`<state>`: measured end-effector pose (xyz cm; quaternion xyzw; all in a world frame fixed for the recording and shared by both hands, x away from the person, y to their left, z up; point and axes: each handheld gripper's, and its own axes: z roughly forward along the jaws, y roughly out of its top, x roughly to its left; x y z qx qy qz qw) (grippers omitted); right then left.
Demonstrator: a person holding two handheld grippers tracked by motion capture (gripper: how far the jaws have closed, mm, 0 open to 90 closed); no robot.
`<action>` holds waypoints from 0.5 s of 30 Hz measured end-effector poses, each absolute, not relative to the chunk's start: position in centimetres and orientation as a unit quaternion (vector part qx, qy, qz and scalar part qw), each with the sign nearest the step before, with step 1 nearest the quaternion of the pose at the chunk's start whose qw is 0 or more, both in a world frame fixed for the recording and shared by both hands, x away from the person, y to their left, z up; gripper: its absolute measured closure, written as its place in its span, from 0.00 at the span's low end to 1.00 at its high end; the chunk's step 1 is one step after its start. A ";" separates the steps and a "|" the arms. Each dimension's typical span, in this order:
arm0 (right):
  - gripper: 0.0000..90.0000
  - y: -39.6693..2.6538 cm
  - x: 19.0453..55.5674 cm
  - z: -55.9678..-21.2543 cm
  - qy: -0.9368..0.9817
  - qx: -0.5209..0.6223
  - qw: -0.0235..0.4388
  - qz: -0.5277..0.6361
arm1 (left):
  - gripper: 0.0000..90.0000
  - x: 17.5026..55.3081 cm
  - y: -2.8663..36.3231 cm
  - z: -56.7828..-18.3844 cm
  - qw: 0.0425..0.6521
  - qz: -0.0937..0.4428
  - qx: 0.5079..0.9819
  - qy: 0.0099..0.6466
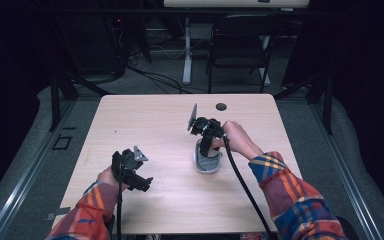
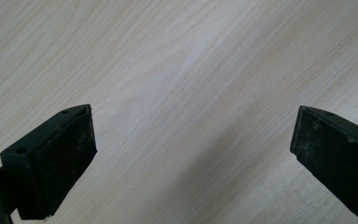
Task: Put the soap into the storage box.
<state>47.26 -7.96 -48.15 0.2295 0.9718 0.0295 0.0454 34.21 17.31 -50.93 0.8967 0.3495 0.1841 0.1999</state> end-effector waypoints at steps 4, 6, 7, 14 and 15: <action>0.27 -7.9 47.2 -48.8 0.971 0.232 0.038 0.036 | 0.00 34.2 17.3 -50.9 0.200 0.184 0.897 0.350; 0.27 -7.8 47.1 -49.2 0.971 0.231 0.035 0.038 | 0.00 34.2 17.3 -50.9 0.200 0.184 0.897 0.350; 0.27 -7.8 47.1 -49.3 0.973 0.228 0.035 0.031 | 0.00 34.2 17.3 -50.9 0.200 0.184 0.897 0.349; 0.27 -7.8 47.1 -50.0 0.974 0.224 0.030 0.029 | 0.00 34.2 17.3 -50.9 0.200 0.184 0.896 0.350; 0.27 -7.8 47.1 -50.1 0.973 0.225 0.029 0.029 | 0.00 34.2 17.3 -50.9 0.201 0.185 0.896 0.349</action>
